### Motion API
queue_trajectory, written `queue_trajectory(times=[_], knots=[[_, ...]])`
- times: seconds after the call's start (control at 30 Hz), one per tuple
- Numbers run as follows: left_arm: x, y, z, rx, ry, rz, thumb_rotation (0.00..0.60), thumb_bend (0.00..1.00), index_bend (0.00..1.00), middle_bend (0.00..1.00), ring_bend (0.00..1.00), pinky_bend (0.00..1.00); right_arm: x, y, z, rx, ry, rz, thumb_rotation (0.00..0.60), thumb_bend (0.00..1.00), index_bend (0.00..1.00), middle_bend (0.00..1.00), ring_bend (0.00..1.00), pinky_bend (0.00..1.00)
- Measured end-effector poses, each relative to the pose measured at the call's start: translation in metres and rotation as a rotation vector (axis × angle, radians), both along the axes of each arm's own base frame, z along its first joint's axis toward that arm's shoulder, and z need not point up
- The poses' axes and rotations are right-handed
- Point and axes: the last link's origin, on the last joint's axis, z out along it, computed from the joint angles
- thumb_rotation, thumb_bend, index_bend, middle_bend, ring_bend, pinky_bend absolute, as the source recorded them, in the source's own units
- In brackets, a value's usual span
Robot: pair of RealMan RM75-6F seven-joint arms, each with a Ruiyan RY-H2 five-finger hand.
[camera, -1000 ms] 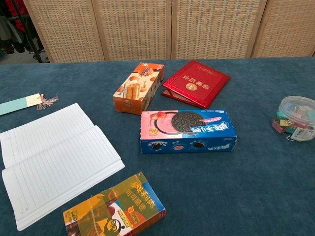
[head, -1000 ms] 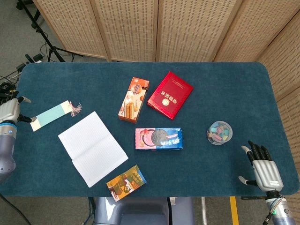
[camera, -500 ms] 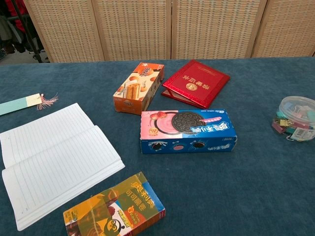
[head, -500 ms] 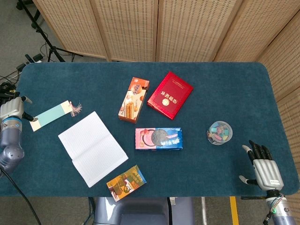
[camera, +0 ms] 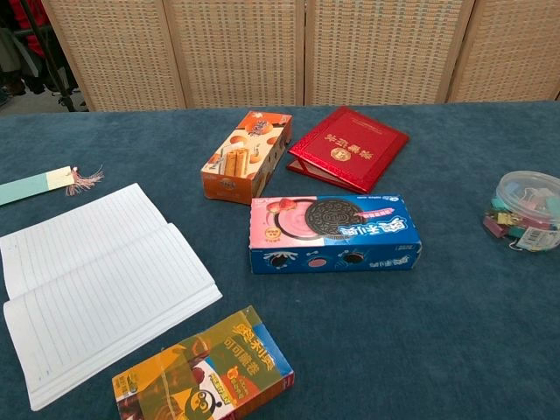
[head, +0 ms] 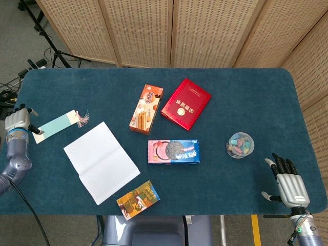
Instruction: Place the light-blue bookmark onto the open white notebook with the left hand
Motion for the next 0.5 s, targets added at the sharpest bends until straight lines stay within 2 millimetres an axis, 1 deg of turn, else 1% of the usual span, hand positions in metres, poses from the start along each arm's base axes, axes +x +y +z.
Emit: queue_trajectory(times=[0.17,0.5], knots=[[-0.003,0.001,-0.008,-0.012,0.006,0.009,0.6,0.14,0.35,0.0,0.0,0.0,-0.001,0.0,0.0,-0.001,0.0,-0.002,0.6,0.1,0.1,0.0,0.0,0.0],[-0.009,0.007,-0.016,-0.015,0.007,0.033,0.6,0.14,0.35,0.0,0.0,0.0,-0.003,-0.002,0.001,-0.004,-0.001,-0.011,0.6,0.1,0.1,0.0,0.0,0.0]])
